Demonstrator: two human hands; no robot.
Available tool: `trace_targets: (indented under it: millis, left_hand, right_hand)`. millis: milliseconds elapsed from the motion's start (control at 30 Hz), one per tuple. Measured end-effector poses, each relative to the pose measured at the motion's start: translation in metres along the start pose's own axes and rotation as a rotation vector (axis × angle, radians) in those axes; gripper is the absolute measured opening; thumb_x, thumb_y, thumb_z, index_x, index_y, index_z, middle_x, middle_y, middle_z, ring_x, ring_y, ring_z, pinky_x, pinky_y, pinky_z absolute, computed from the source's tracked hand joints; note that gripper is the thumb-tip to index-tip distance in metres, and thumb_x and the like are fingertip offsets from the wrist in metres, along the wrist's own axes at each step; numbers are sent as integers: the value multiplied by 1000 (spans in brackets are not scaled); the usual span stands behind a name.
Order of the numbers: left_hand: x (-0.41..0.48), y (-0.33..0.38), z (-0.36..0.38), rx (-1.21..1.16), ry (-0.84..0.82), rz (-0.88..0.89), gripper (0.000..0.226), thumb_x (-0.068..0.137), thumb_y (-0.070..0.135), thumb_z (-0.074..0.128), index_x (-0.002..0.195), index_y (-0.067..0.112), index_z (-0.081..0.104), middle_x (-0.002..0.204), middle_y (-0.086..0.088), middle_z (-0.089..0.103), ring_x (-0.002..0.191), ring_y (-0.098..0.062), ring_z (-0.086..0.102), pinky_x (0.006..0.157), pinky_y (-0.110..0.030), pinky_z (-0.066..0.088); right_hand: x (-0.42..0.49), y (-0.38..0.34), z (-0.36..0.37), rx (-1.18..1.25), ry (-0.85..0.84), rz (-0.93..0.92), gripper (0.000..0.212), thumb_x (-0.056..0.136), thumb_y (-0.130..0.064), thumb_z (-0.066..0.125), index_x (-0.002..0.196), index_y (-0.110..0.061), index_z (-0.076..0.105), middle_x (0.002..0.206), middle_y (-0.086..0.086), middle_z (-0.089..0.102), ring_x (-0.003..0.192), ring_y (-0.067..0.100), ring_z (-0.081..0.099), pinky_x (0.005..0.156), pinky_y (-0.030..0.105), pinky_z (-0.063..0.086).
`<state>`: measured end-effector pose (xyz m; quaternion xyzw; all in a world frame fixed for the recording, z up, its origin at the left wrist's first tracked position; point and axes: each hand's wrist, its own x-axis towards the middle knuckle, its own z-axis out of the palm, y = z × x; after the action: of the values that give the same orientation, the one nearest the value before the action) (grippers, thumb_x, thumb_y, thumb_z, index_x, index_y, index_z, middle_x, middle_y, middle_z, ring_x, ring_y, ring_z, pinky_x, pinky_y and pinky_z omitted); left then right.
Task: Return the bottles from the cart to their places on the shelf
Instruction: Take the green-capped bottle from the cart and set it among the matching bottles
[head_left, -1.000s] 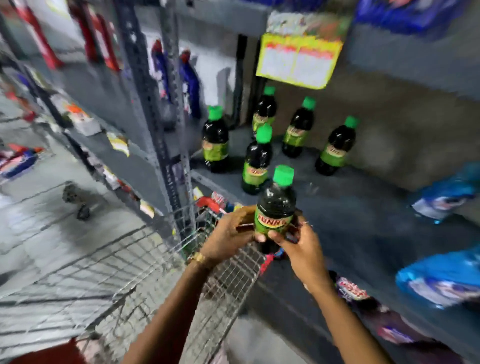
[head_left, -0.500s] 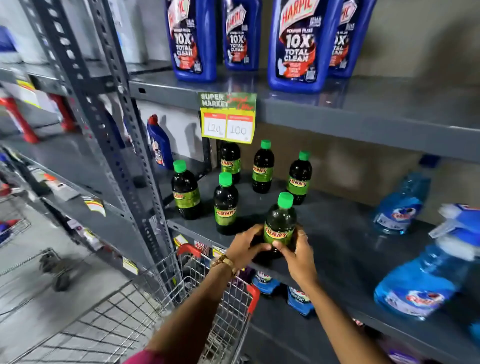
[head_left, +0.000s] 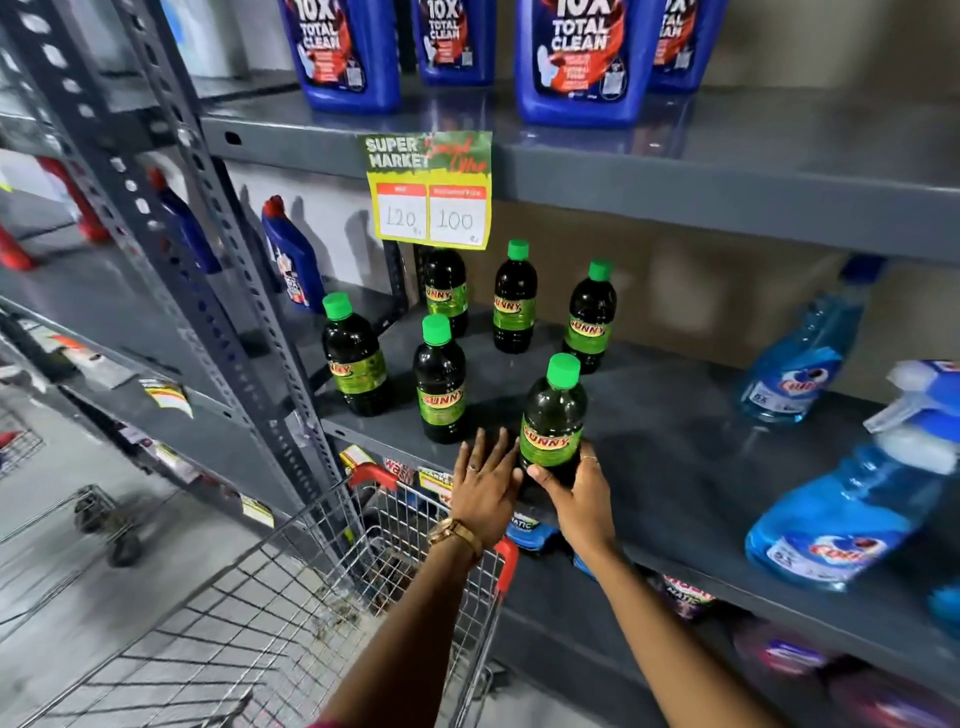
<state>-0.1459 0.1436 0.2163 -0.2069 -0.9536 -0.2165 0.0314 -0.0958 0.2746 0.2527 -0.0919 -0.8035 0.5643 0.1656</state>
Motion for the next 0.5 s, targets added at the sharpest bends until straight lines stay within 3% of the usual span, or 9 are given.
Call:
trace_targets:
  millis: [200, 333, 400, 500]
  left_hand:
    - [3, -1, 2, 45, -40, -8, 53, 101, 37, 20, 151, 25, 6, 162, 2, 2, 138, -15, -24, 116, -38, -17]
    - [0, 3, -1, 56, -41, -8, 53, 101, 35, 20, 151, 23, 5, 162, 1, 2, 138, -15, -24, 117, -38, -16]
    - [-5, 7, -2, 29, 12, -27, 54, 101, 33, 21, 151, 18, 6, 162, -2, 4, 139, -15, -22, 118, -39, -14]
    - [-32, 24, 6, -179, 185, -133, 58, 99, 34, 23, 151, 12, 8, 160, -4, 3, 146, -19, -14, 122, -42, -7]
  right_hand:
    - [0, 4, -1, -1, -19, -12, 56, 76, -25, 76, 123, -13, 50, 113, 3, 65, 105, 14, 61, 82, 6, 42]
    - [0, 3, -1, -15, -26, -3, 60, 75, -27, 76, 125, -12, 48, 116, 7, 66, 109, 20, 62, 88, 22, 47]
    - [-4, 0, -4, -26, -44, -5, 68, 74, -30, 77, 131, -10, 45, 123, 9, 62, 116, 21, 58, 93, 22, 44]
    - [-25, 2, -16, -34, -39, 20, 91, 77, -38, 72, 147, -6, 23, 150, 12, 37, 139, 20, 36, 112, 25, 31]
